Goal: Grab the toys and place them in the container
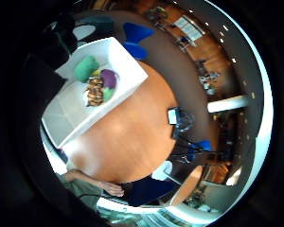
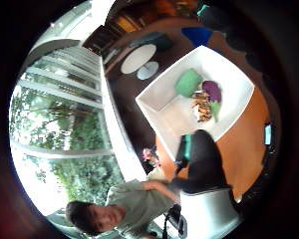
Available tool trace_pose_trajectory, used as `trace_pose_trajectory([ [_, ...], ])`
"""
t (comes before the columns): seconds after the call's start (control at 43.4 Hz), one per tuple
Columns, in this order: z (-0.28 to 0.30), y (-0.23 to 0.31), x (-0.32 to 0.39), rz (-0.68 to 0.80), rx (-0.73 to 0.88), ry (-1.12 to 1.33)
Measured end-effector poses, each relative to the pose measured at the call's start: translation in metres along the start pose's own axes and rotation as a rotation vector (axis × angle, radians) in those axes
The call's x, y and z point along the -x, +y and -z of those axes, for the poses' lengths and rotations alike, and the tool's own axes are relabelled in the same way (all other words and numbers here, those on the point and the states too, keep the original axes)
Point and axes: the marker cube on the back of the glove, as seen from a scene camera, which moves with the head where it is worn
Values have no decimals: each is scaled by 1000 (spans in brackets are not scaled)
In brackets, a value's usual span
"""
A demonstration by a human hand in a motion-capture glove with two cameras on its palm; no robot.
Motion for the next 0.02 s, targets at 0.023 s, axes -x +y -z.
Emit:
trace_pose_trajectory([
  [0.023, 1, 4, 3, 53, 0, -45],
])
